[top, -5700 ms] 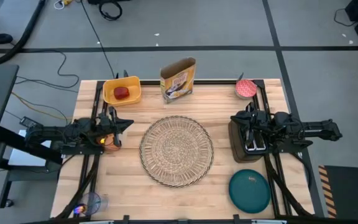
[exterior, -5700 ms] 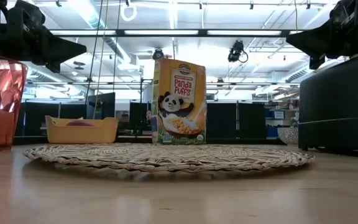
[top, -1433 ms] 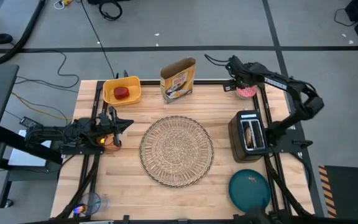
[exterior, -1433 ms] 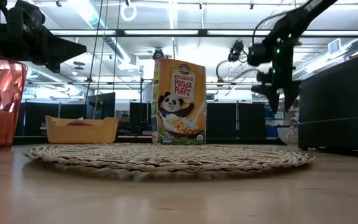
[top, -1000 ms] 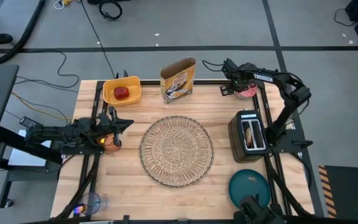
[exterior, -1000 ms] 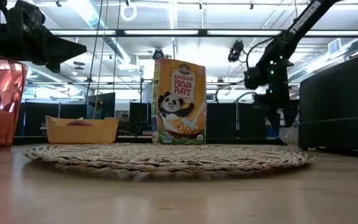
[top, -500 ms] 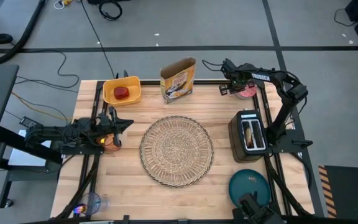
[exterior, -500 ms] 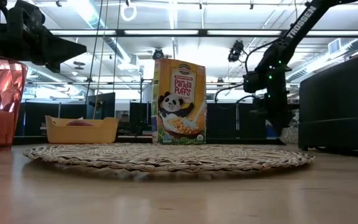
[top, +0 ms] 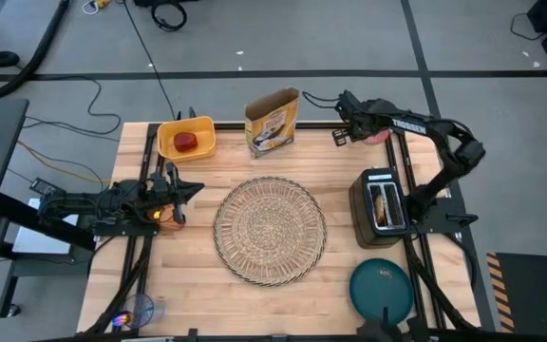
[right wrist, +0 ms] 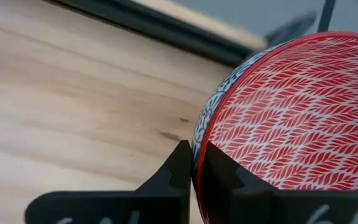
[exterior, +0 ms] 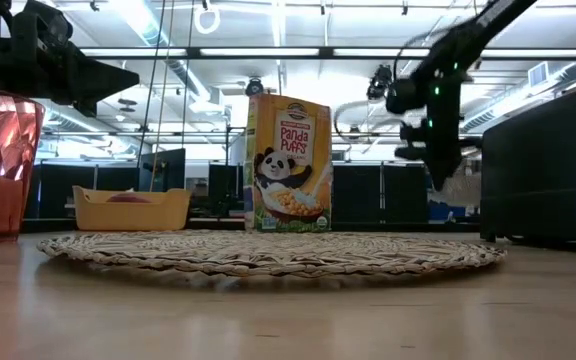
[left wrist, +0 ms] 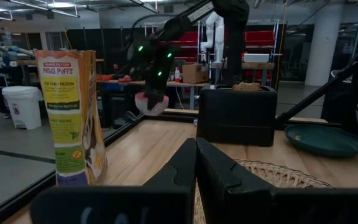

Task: Arrange a breakfast setting
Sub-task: Put the red bowl on the placemat, then put the blue plate on the placemat to the bottom left of the red bowl

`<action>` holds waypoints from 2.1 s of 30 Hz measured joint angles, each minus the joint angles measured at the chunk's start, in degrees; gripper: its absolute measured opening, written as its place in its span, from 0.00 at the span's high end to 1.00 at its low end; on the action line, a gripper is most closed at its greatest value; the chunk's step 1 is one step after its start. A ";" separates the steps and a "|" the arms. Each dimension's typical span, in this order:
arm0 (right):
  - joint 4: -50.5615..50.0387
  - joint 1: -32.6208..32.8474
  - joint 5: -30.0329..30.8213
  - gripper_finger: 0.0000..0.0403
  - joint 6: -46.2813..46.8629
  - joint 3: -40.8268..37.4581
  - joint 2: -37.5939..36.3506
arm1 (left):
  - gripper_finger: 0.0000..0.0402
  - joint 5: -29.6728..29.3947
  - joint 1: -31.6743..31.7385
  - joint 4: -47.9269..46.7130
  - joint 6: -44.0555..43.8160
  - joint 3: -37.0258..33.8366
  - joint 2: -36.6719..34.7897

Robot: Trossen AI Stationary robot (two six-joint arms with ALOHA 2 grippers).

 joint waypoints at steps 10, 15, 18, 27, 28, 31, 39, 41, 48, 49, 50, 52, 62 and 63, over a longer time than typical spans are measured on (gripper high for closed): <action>3.61 24.29 0.03 0.94 -14.05 0.02 -7.38 | 0.96 0.00 -0.02 0.00 0.00 0.00 -0.02; 4.61 36.39 -0.81 0.94 -13.86 0.01 -6.18 | 0.96 -0.01 0.00 -0.01 -0.01 -0.01 -0.01; 9.17 43.94 -3.80 0.94 -16.51 0.02 -3.74 | 0.96 0.00 -0.02 -0.02 0.00 0.00 0.00; 13.49 56.39 -6.73 0.94 -33.23 12.78 12.15 | 0.96 0.00 0.00 0.00 0.00 0.00 -0.02; 11.28 56.60 -6.83 0.94 -34.38 15.50 14.36 | 0.96 0.00 -0.02 -0.02 0.00 0.00 0.00; 5.67 56.74 -8.96 0.94 -36.66 22.44 20.42 | 0.96 0.00 0.00 -0.01 -0.01 -0.01 -0.01; -0.22 57.85 -14.07 0.94 -40.62 29.22 28.19 | 0.96 0.00 -0.02 -0.02 0.00 0.00 -0.02; -0.19 57.81 -14.66 0.94 -40.64 29.22 29.22 | 0.96 0.00 -0.01 0.00 0.00 -0.01 -0.02; 0.51 56.71 -13.62 0.92 -39.98 29.22 30.99 | 0.96 0.00 -0.02 0.00 0.00 0.00 0.00; 1.05 56.59 -13.62 0.91 -39.66 29.22 30.99 | 0.96 0.00 -0.01 0.00 -0.01 0.00 0.00; 1.38 56.55 -13.62 0.90 -39.14 29.22 30.95 | 0.96 -0.01 0.00 -0.01 -0.01 0.00 -0.02; 1.37 56.52 -13.62 0.88 -38.00 29.22 30.82 | 0.96 -0.01 -0.02 0.01 0.00 0.00 -0.02; 0.27 56.61 -14.24 0.84 -32.66 29.84 30.69 | 0.96 -0.02 0.00 0.00 -0.01 -0.01 -0.02; -0.48 56.63 -14.94 0.83 -32.02 30.47 30.69 | 0.96 -0.02 -0.02 0.00 0.00 0.00 -0.02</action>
